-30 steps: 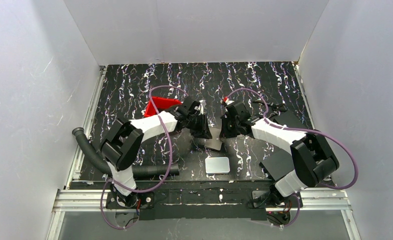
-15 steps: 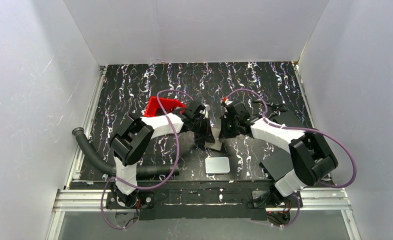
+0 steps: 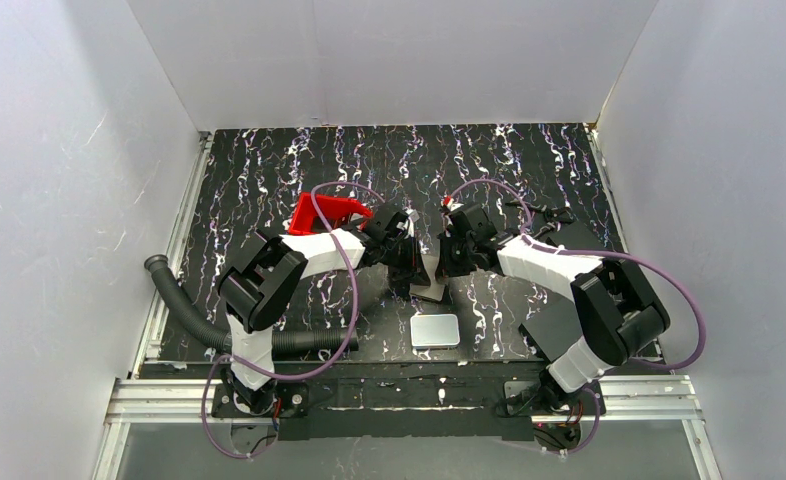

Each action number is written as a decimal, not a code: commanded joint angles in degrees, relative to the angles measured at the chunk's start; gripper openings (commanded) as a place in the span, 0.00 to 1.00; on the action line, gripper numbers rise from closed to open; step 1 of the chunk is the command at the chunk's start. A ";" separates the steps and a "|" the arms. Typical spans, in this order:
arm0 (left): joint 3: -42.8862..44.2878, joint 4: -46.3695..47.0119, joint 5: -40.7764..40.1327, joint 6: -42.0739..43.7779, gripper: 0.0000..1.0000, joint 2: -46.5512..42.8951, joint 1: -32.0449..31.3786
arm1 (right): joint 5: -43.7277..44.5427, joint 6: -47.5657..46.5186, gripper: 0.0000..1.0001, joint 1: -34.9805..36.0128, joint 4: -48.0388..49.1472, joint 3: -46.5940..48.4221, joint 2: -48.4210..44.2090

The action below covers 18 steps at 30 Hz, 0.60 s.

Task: Put the credit cards into the card holder
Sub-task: Close the card holder at the center of the board.

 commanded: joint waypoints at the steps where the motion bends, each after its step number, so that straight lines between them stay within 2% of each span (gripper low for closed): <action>1: -2.38 -2.71 -4.26 0.76 0.00 0.09 -0.17 | 1.82 -0.61 0.01 0.27 0.86 1.52 1.73; 13: -2.73 -2.27 -3.95 0.52 0.00 -0.08 -0.12 | 2.83 -0.40 0.01 3.55 1.75 1.63 3.18; 16: -3.20 -1.98 -3.95 0.42 0.00 0.00 -0.11 | 1.31 -0.38 0.07 3.55 2.00 1.44 2.72; 18: -3.53 -1.73 -3.91 0.40 0.00 0.00 -0.15 | 0.46 0.24 0.15 3.52 2.29 1.32 2.31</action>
